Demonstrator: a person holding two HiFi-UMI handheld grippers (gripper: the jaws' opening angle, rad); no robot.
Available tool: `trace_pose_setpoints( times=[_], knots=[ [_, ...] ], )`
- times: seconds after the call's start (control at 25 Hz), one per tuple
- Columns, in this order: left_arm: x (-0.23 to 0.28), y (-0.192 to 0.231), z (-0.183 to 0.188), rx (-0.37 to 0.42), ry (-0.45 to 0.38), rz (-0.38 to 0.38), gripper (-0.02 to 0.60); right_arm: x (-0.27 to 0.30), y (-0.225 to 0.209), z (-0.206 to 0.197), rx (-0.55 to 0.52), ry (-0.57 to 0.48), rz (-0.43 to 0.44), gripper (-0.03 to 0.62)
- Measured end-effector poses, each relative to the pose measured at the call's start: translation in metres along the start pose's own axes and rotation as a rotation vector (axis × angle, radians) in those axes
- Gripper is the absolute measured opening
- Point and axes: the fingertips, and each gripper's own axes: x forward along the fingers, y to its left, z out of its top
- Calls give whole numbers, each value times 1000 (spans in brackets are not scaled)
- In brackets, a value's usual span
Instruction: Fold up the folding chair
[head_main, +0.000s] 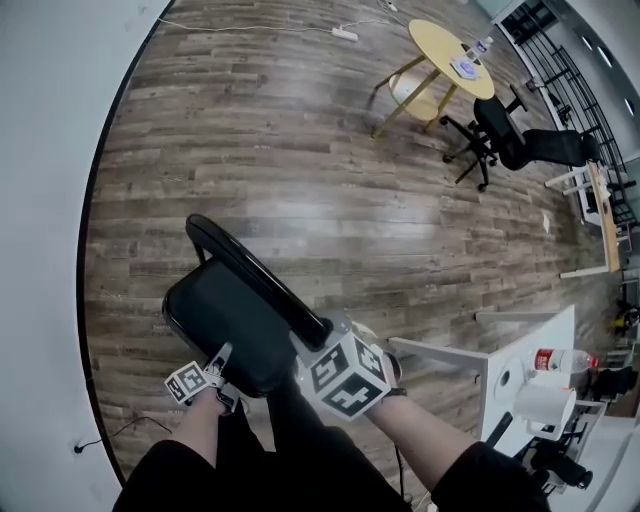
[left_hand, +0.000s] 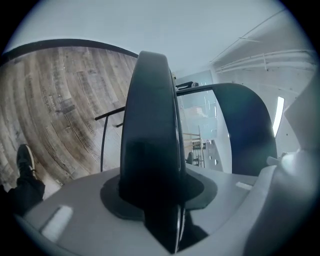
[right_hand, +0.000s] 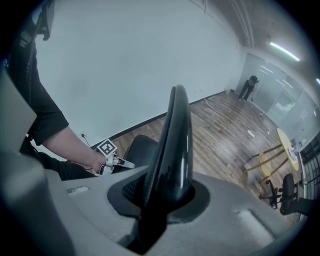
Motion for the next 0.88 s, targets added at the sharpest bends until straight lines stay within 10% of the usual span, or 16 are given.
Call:
trace_pose_setpoints(
  times=[0.88],
  knots=[
    [25, -76, -5, -15, -44, 28, 133, -2, 69, 8, -94, 23, -65, 80]
  ],
)
